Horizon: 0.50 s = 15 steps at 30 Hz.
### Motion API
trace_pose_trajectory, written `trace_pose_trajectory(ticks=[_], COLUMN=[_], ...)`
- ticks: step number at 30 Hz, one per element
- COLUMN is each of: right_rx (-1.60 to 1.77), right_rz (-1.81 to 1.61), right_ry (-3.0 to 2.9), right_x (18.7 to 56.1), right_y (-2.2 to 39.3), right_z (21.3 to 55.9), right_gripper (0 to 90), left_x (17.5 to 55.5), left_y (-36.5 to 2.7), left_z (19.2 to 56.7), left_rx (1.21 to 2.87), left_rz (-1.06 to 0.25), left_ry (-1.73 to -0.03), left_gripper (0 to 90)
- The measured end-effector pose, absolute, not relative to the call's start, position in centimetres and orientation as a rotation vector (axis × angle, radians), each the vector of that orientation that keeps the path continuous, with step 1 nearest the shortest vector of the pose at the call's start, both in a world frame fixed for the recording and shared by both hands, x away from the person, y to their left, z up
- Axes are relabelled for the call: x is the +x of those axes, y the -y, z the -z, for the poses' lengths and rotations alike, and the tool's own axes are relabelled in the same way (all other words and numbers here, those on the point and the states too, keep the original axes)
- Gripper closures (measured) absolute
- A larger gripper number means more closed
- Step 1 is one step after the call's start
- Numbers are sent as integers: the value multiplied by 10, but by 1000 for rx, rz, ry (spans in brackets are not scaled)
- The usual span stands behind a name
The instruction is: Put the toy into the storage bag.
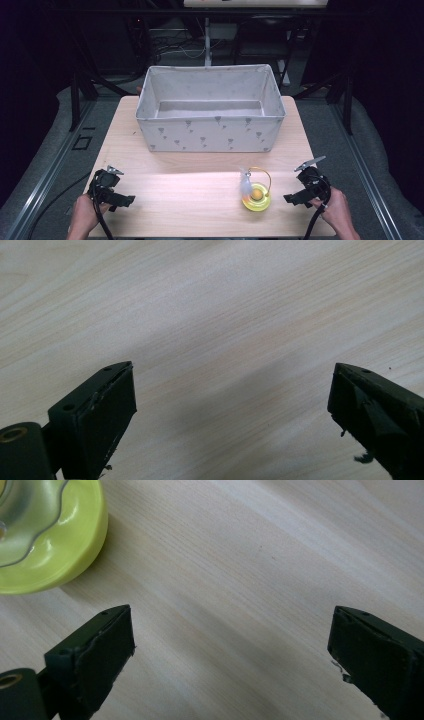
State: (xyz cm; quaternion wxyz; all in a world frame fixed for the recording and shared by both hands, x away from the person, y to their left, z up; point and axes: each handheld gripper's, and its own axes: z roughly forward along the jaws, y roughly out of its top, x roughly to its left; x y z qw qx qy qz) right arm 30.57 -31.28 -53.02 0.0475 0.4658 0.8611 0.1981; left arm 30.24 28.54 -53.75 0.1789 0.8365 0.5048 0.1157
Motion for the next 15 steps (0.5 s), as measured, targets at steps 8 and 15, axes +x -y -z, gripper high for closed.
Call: trace_pose_trajectory(ticks=[8, 15], right_rx=[1401, 1415], right_rz=[-566, -537], right_ry=[-2654, -2670], right_x=[303, 302], right_y=[313, 311], right_z=[530, 528], right_gripper=[52, 62], left_x=[306, 308], left_y=[-281, -278], left_z=[539, 538], left_rx=[2393, 2422], left_rz=[-322, -329], left_ry=[-1427, -1451], left_gripper=[52, 53])
